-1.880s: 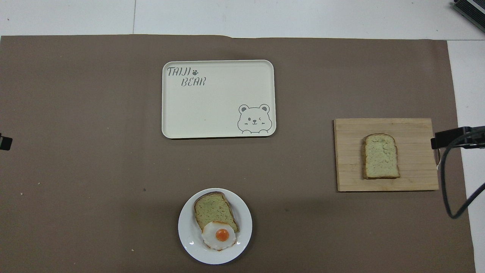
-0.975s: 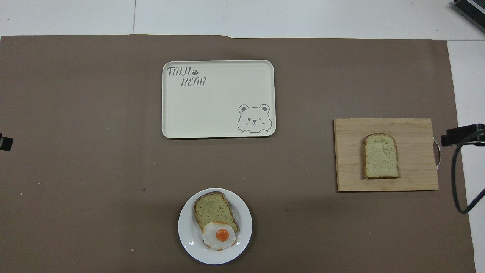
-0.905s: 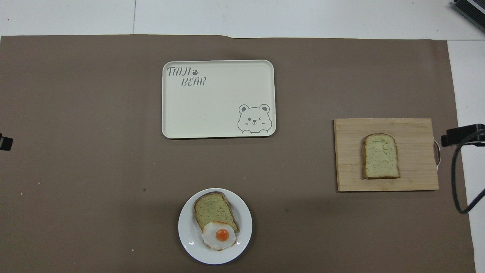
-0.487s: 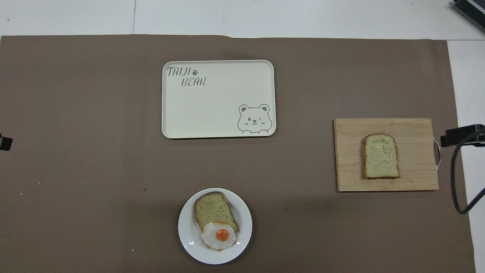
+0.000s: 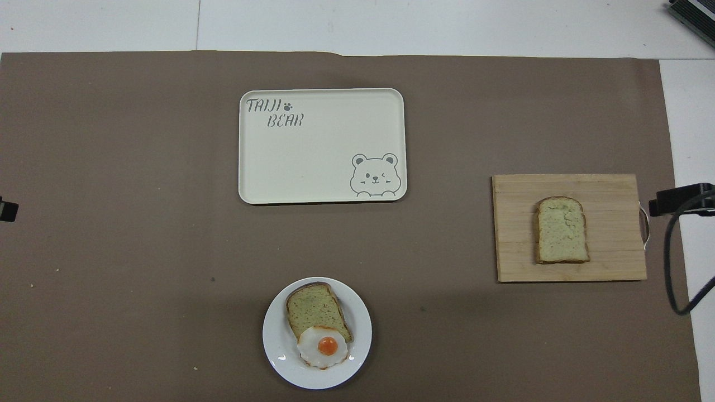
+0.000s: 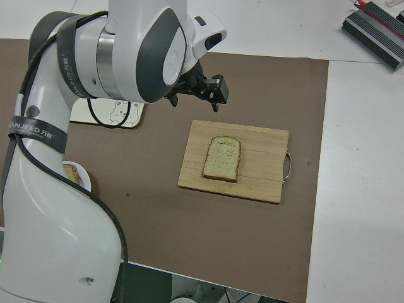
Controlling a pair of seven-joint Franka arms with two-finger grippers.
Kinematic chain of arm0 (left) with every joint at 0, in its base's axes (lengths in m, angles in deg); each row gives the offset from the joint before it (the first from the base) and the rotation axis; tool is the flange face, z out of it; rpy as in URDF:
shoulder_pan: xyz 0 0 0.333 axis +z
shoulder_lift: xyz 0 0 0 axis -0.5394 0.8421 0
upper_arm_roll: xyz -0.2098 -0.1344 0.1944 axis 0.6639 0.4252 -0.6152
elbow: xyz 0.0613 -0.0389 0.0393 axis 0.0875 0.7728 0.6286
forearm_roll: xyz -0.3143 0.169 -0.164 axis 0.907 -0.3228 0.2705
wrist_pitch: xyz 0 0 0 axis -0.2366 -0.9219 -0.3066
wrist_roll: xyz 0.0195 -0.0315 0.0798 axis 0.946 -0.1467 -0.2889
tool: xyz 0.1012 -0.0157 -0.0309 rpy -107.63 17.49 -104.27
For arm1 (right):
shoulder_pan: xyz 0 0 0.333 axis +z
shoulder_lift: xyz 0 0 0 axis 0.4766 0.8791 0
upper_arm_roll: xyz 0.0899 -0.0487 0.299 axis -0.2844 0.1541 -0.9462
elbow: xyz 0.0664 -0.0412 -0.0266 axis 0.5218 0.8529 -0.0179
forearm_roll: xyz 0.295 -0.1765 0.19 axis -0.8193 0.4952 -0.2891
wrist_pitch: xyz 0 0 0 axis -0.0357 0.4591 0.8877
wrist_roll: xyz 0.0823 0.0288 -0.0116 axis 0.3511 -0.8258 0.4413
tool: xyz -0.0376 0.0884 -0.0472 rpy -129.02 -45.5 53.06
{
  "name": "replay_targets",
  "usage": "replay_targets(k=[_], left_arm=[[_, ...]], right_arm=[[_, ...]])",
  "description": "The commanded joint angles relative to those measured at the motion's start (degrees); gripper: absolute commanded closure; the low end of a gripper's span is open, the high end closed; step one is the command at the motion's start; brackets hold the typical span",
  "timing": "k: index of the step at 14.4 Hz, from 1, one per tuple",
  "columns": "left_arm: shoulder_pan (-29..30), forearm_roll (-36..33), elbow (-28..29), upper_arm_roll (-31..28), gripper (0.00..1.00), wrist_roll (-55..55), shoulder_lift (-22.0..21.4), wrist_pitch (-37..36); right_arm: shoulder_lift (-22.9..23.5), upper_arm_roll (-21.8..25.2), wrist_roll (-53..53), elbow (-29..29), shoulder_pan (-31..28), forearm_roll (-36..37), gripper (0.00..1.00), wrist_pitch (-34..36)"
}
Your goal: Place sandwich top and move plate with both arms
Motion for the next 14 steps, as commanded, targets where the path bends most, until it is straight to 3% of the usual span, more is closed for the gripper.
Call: replay_targets(k=[1,14], left_arm=[[-0.65,-0.64,1.85,-0.27,0.00,-0.54,-1.63,0.54],[-0.91,-0.72,1.59,-0.26,0.00,-0.80,-1.45,1.24]], right_arm=[[-1.18,-0.18,1.43,1.30,-0.45,-0.61,0.00,-0.26],[-1.36,-0.18,1.34,1.38,-0.45,-0.70,0.00,0.62]])
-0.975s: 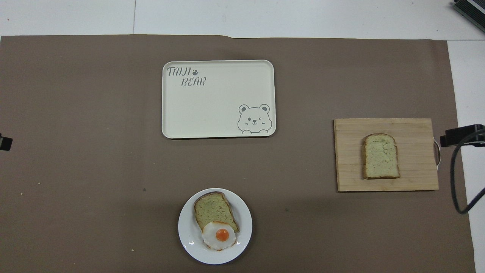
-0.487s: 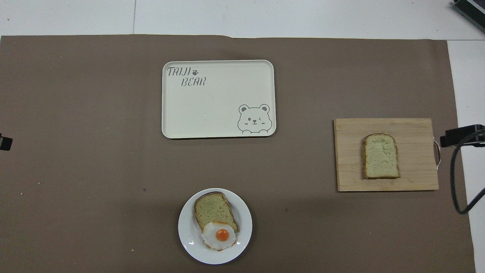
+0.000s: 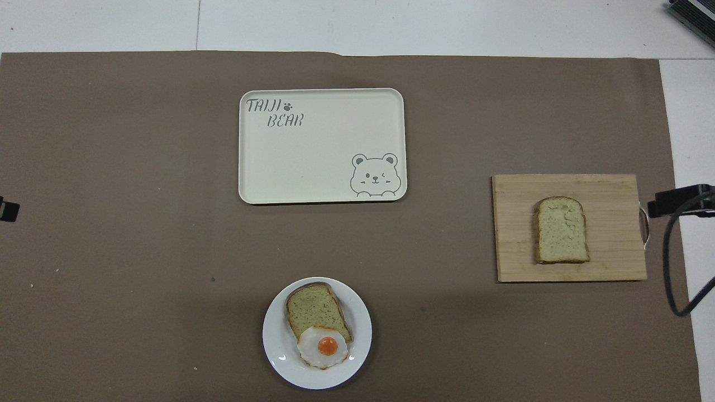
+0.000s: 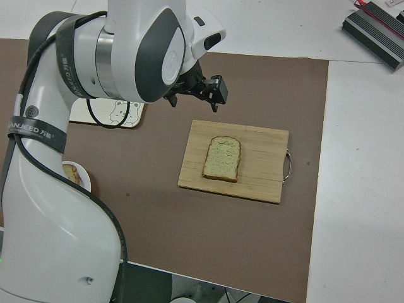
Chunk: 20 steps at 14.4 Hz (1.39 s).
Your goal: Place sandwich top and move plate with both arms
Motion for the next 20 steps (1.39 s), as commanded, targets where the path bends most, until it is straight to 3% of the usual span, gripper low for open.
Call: replay_targets(k=[1,10,15,20], left_arm=[[-0.80,-1.16,1.50,-0.37,0.00,-0.70,-1.19,1.84],[-2.46,-1.34,1.94,-0.28,0.00,-1.14,-0.92,4.22],[-4.31,-1.34,11.50,-0.20,0.00,-2.02,-5.92,5.70],[-4.84,-1.25,12.67,0.07,0.00,-3.43,-5.67,7.20]], right_arm=[[-1.34,-0.09,1.34,1.38,-0.50,-0.69,0.00,0.20],[-1.69,-0.09,1.60,1.82,-0.58,-0.69,0.00,0.37],[-1.87,-0.09,1.69,2.17,-0.58,-0.69,0.00,0.37],[-1.87,-0.09,1.43,2.26,-0.50,-0.69,0.00,0.20]])
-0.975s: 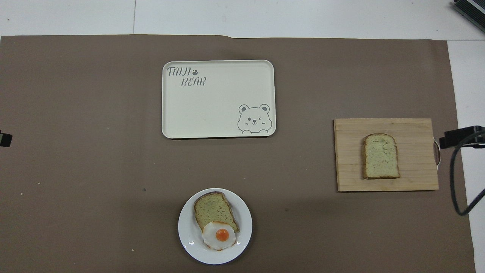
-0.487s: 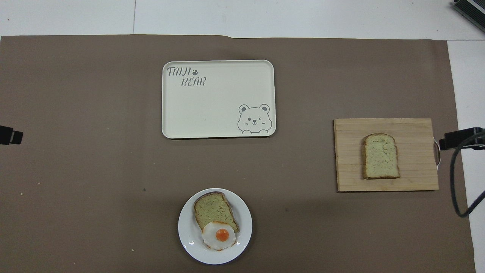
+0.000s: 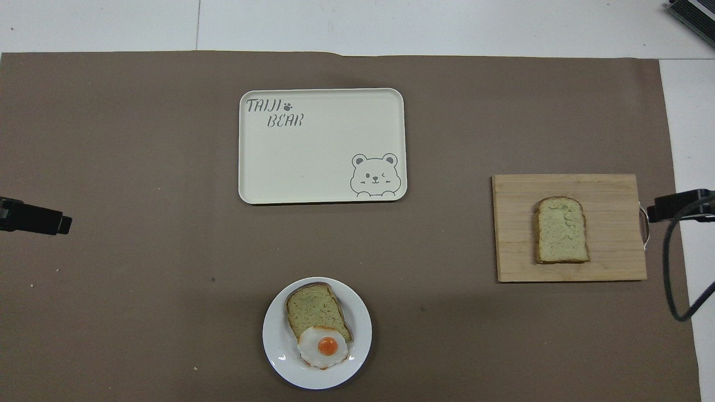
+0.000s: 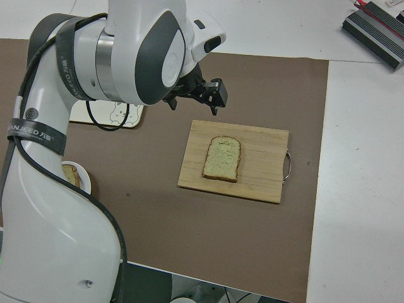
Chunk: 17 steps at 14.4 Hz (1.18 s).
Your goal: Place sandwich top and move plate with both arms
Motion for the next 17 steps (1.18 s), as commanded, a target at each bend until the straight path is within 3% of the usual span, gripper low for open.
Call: replay_targets(k=[1,7,9,15,17], left_arm=[[-1.02,-0.87,2.55,-0.32,0.00,-0.95,-1.93,1.88],[-0.41,-0.78,2.20,-0.32,0.00,-0.95,-1.76,1.79],[-0.41,-1.39,0.89,-0.40,0.00,-0.51,-1.14,1.35],[-0.32,-0.87,-10.44,-1.11,0.00,-0.33,7.29,-4.44],[-0.32,-0.87,-10.81,-1.11,0.00,-0.33,7.56,-4.72]], right_arm=[[-1.36,-0.10,1.34,1.55,-0.49,-0.69,0.00,-0.25],[-1.36,-0.10,1.95,1.99,-0.58,-0.69,0.00,-0.25],[-2.23,-0.10,1.52,4.61,-0.49,-0.95,0.00,-1.21],[0.48,-0.10,1.78,7.97,-0.49,-2.88,0.00,-10.35],[2.93,-0.19,2.13,8.67,-0.49,-2.97,0.00,-12.63]])
